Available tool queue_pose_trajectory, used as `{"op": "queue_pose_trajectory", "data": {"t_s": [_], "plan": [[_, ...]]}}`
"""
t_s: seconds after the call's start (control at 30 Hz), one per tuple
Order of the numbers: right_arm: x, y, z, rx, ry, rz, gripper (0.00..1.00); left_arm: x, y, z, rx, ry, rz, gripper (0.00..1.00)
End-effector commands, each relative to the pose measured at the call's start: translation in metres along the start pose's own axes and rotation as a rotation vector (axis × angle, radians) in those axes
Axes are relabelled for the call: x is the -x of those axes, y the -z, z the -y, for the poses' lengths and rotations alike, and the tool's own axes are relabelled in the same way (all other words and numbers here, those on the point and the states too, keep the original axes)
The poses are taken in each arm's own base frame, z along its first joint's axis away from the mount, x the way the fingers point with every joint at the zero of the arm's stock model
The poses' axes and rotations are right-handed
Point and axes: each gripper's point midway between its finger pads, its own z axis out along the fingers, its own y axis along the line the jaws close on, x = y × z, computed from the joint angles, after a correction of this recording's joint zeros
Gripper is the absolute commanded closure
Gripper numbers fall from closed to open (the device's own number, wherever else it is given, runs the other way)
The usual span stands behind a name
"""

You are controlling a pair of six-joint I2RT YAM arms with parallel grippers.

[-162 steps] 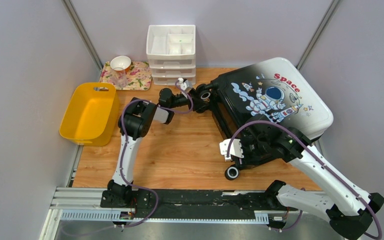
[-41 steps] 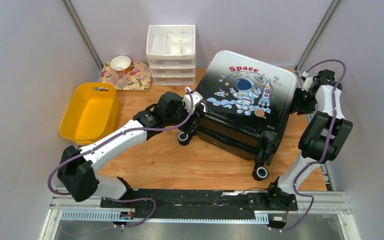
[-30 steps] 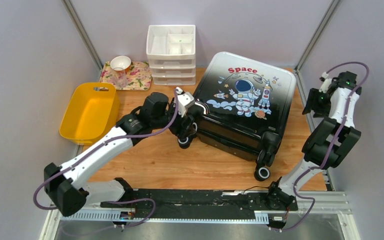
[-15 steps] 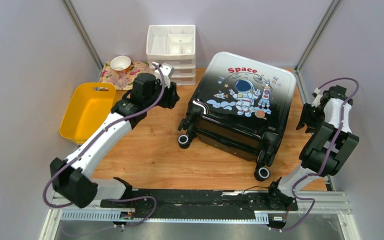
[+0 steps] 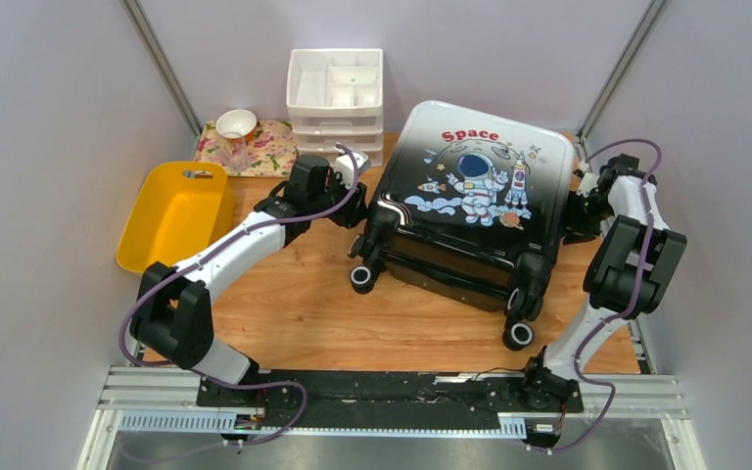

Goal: Open, take out, and arrange the luggage

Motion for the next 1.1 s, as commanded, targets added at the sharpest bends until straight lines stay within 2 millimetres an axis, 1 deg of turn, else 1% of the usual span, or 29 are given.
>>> {"op": "queue_pose_trajectory", "data": {"t_s": [0.0,0.03,0.07,0.1,0.17,0.2,0.23,0.27,0.3,0.33,0.37,0.4,0.43,0.47,0.5,0.53,0.57,0.6,0.63,0.67,0.7,0.73,0.77,0.8,0.83,0.9,0.93,0.97,1.07], "plan": [[0.076,-0.004,-0.084,0.272,0.177,0.165,0.58,-0.010,-0.003,0.087,-0.310,-0.098,0.018,0.55],[0.085,-0.002,-0.095,0.294,0.195,0.179,0.58,-0.013,-0.002,0.098,-0.347,-0.104,0.013,0.55],[0.093,-0.005,-0.098,0.302,0.188,0.183,0.56,-0.013,-0.006,0.104,-0.359,-0.113,0.009,0.55],[0.114,0.009,-0.104,0.298,0.210,0.238,0.55,-0.011,-0.009,0.115,-0.376,-0.117,0.016,0.55],[0.133,0.015,-0.092,0.231,0.202,0.274,0.48,-0.005,-0.018,0.119,-0.386,-0.054,0.014,0.55],[0.143,0.024,-0.080,0.175,0.204,0.302,0.45,0.000,-0.022,0.120,-0.387,-0.039,0.022,0.55],[0.160,0.042,-0.062,0.080,0.213,0.359,0.42,0.004,-0.026,0.118,-0.371,-0.023,0.024,0.54],[0.170,0.056,-0.050,0.030,0.217,0.396,0.36,0.011,-0.030,0.117,-0.363,-0.018,0.031,0.51],[0.177,0.073,-0.019,-0.070,0.185,0.433,0.31,0.014,-0.030,0.115,-0.351,-0.011,0.038,0.48],[0.192,0.099,-0.008,-0.104,0.185,0.500,0.28,0.016,-0.029,0.112,-0.327,-0.013,0.048,0.46],[0.194,0.114,0.002,-0.118,0.176,0.526,0.27,0.017,-0.025,0.111,-0.316,-0.023,0.056,0.41],[0.192,0.132,0.022,-0.138,0.146,0.547,0.27,0.015,-0.021,0.109,-0.307,-0.034,0.063,0.39],[0.191,0.147,0.026,-0.135,0.141,0.569,0.26,0.012,-0.010,0.105,-0.297,-0.057,0.080,0.37],[0.191,0.174,0.025,-0.143,0.159,0.614,0.25,0.012,-0.004,0.103,-0.294,-0.068,0.099,0.34],[0.178,0.184,0.030,-0.143,0.146,0.592,0.25,0.011,0.002,0.101,-0.292,-0.077,0.113,0.31],[0.171,0.193,0.026,-0.147,0.198,0.584,0.25,0.003,0.013,0.099,-0.289,-0.093,0.119,0.28],[0.157,0.206,0.018,-0.155,0.223,0.578,0.25,0.000,0.017,0.091,-0.268,-0.094,0.124,0.23],[0.138,0.206,0.011,-0.141,0.231,0.529,0.25,-0.005,0.021,0.088,-0.257,-0.100,0.120,0.22],[0.124,0.224,-0.001,-0.142,0.266,0.542,0.25,-0.013,0.027,0.084,-0.248,-0.121,0.114,0.21],[0.111,0.225,-0.005,-0.144,0.307,0.516,0.25,-0.022,0.030,0.077,-0.232,-0.113,0.091,0.21],[0.087,0.213,-0.010,-0.123,0.314,0.438,0.25,-0.029,0.032,0.072,-0.215,-0.105,0.081,0.21],[0.069,0.223,-0.016,-0.146,0.335,0.427,0.24,-0.045,0.035,0.065,-0.181,-0.093,0.064,0.21],[0.051,0.220,-0.019,-0.145,0.372,0.378,0.24,-0.050,0.038,0.059,-0.174,-0.087,0.078,0.21],[0.031,0.206,-0.020,-0.125,0.375,0.315,0.24,-0.057,0.040,0.060,-0.185,-0.085,0.085,0.21],[0.016,0.214,-0.027,-0.133,0.401,0.321,0.24,-0.075,0.044,0.064,-0.201,-0.080,0.082,0.21],[-0.006,0.209,-0.028,-0.139,0.439,0.288,0.24,-0.078,0.046,0.068,-0.226,-0.108,0.144,0.20],[-0.023,0.204,-0.031,-0.131,0.445,0.270,0.23,-0.095,0.048,0.072,-0.250,-0.111,0.140,0.20],[-0.032,0.201,-0.034,-0.119,0.453,0.258,0.23,-0.090,0.048,0.075,-0.265,-0.132,0.186,0.19],[-0.054,0.196,-0.045,-0.097,0.468,0.232,0.23,-0.099,0.047,0.080,-0.303,-0.174,0.196,0.19]]}}
